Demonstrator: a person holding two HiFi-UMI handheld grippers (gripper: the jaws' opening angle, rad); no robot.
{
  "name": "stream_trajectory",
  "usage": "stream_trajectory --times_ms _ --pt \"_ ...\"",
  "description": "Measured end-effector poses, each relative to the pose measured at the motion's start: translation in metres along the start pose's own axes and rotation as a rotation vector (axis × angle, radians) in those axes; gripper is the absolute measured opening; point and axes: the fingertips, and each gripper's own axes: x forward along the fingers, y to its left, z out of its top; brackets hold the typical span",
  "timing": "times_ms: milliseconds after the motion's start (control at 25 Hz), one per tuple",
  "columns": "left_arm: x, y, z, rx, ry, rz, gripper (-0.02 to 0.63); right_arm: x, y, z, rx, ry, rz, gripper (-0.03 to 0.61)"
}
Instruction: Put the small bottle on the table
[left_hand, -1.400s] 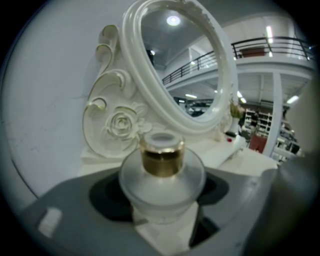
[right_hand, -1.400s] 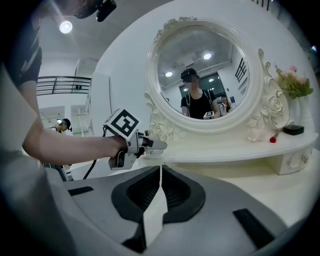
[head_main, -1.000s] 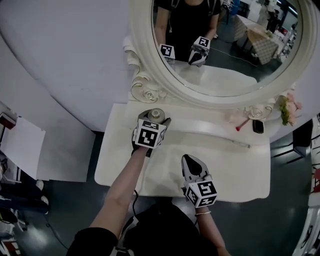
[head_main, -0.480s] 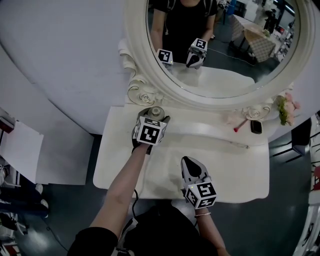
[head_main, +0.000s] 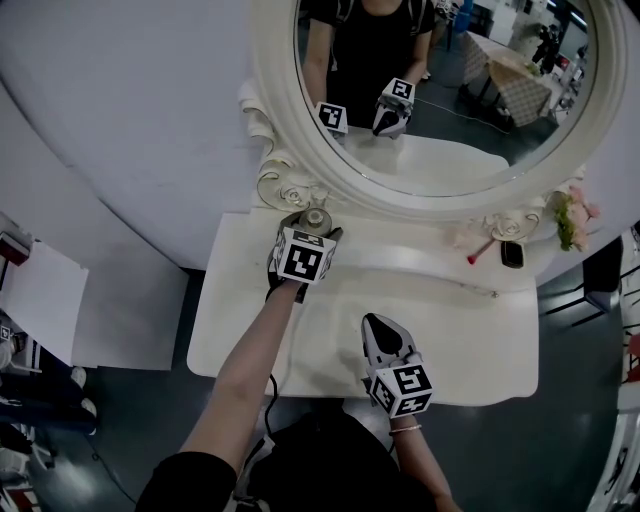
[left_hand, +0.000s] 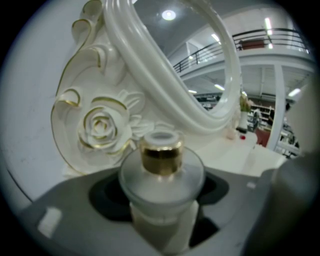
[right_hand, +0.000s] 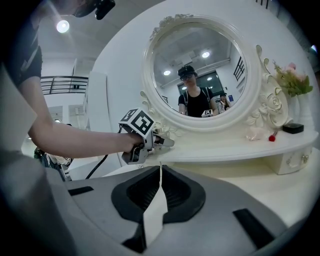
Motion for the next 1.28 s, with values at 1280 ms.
stream_trajectory --times_ms 1280 --pt "-0.129 0.002 -0.032 -0.102 -0.166 0.073 0.169 -0.024 0.043 0.0 -0.038 -0.033 0.0 0.005"
